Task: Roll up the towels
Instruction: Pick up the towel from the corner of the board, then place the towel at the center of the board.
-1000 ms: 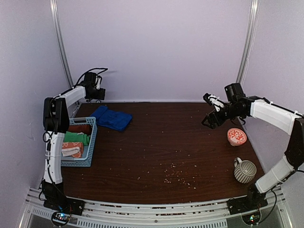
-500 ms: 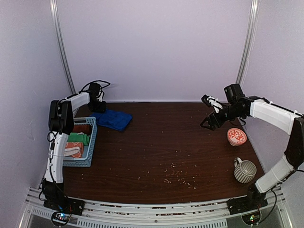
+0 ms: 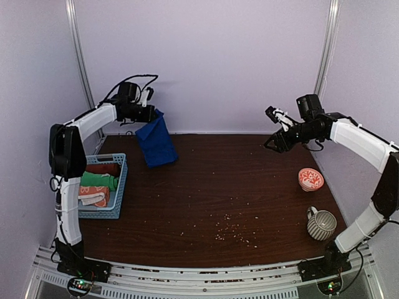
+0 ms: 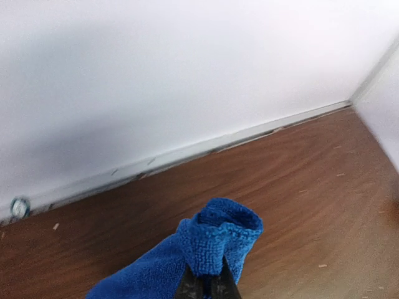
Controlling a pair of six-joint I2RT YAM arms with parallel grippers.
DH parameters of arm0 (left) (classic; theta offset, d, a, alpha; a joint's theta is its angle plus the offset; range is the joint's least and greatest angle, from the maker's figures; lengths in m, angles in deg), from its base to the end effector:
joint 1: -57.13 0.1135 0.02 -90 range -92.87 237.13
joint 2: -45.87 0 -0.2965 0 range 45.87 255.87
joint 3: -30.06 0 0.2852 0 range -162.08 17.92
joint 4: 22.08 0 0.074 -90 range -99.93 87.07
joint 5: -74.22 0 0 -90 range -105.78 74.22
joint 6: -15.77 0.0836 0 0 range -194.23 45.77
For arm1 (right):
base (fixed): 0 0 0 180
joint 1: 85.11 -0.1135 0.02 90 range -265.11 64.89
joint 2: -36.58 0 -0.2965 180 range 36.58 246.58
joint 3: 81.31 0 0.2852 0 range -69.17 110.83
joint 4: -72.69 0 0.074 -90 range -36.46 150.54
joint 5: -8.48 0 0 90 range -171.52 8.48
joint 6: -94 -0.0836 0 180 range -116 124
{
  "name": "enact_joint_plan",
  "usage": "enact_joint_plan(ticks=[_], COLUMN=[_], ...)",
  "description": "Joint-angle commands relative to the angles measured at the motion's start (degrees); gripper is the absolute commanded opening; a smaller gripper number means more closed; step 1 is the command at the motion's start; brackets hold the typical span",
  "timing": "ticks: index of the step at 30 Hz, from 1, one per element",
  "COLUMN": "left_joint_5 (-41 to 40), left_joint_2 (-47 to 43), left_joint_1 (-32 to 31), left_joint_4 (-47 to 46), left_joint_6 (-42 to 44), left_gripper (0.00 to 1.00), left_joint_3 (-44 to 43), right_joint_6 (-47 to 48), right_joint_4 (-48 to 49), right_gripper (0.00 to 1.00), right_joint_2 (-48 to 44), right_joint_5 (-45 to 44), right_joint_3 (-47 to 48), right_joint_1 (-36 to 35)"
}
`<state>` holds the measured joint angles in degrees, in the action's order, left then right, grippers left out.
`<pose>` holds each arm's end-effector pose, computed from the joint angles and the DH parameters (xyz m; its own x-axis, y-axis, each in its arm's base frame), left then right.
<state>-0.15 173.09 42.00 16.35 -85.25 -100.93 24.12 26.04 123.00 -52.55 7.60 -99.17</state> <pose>0.5840 -0.1812 0.2805 -0.6278 -0.0209 -0.7781 0.3518 0.8841 -0.3076 0.3704 0.1345 0.3193 -0.4455 -0.4218 -0.7897 -0.7485 0.6594 0.0701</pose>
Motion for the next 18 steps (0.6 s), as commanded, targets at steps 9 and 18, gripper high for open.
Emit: enact_joint_plan(ticks=[9,18], left_joint_5=[21.38,5.35], left_joint_2=[-39.04,-47.59], left_joint_1=[-16.17,-16.64], left_joint_4=[-33.37,-14.14], left_joint_6=[-17.13,-7.70], left_gripper=[0.00,0.43], left_joint_3=[48.57,64.62], right_joint_6=[-1.24,14.76], right_joint_4=[0.34,-11.44], right_gripper=[0.60,0.47], right_joint_2=[-2.42,0.90], right_joint_5=[0.31,9.67], right_joint_3=[4.26,-0.15], right_joint_1=[1.58,0.08])
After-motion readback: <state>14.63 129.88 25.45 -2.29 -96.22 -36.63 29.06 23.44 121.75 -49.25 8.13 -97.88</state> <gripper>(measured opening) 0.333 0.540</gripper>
